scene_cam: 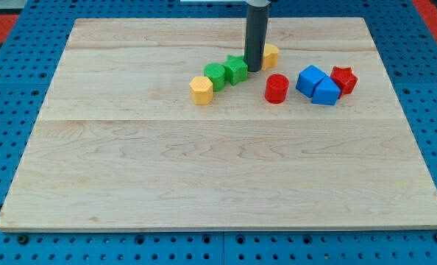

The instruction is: Place yellow heart right diagonally towards green star

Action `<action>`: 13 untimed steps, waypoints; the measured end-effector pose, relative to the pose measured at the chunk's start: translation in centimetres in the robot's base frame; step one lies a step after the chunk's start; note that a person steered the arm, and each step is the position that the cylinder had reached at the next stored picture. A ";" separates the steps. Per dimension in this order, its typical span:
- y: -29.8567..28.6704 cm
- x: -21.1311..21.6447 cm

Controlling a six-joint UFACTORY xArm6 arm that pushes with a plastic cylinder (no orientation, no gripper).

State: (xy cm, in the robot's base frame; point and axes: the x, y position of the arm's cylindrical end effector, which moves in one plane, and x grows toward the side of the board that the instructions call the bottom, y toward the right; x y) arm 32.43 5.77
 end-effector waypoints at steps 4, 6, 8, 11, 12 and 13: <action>0.2 1.8; 3.5 -1.1; -0.4 -3.7; 2.5 -5.8; 3.1 -6.7; 5.2 -8.3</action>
State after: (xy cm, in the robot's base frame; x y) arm 24.10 10.94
